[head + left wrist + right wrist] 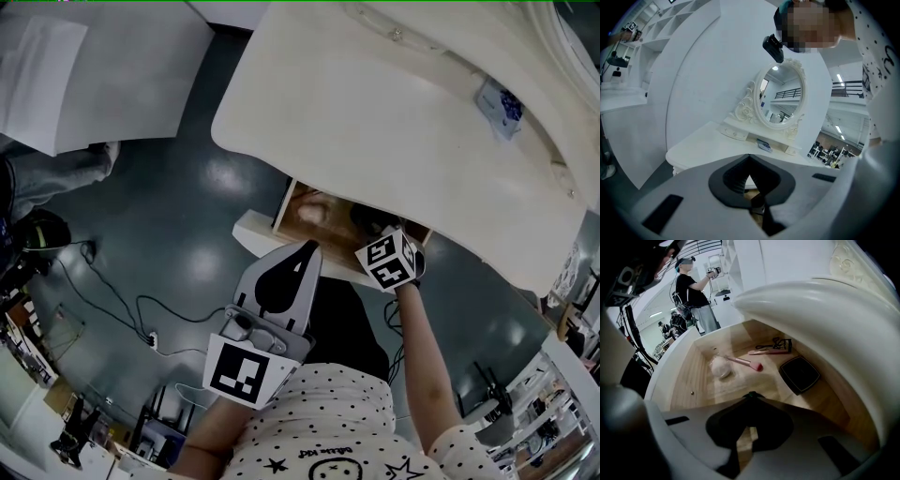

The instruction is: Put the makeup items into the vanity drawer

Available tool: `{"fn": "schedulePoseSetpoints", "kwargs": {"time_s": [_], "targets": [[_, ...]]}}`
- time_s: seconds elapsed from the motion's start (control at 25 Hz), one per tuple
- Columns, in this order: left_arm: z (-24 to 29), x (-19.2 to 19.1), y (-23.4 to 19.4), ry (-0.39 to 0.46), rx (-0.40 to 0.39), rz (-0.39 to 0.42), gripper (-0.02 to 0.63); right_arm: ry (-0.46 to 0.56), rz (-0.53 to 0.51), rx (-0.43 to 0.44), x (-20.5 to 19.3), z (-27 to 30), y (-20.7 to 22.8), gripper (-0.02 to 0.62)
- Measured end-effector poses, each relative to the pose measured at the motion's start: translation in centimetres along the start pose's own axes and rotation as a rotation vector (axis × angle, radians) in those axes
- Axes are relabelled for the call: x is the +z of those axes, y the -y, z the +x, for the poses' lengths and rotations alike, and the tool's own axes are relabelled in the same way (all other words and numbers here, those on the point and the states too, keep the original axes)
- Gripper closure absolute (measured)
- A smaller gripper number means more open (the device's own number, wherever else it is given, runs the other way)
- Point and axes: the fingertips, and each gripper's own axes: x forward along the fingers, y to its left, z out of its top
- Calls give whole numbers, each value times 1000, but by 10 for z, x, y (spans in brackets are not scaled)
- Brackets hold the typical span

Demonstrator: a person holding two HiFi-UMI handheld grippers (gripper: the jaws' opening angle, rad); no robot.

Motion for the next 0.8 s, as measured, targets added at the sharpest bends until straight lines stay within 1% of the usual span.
{"fn": "schedulePoseSetpoints", "kwargs": {"time_s": [0.12,0.24,0.32,0.4,0.48,0.68,0.8], "targets": [[-2,3,-2,12,-3,12,609,-3,5,-12,2,0,2,584],[-3,3,-4,3,-2,6,609,-12,18,-13,2,0,2,581],[-3,3,-5,3,-1,1,609,-17,26,-10,1,1,2,561],[-3,3,-6,3,-4,17,609,-21,38,1,0,3,1,531],[-5,4,-8,4,-5,23,610,-25,48,5,0,3,0,519],[-7,10,-9,13,-3,-2,610,-14,68,-12,5,-1,-1,506],[-8,12,-9,17,-12,8,609,2,86,-30,7,-6,1,506]]}}
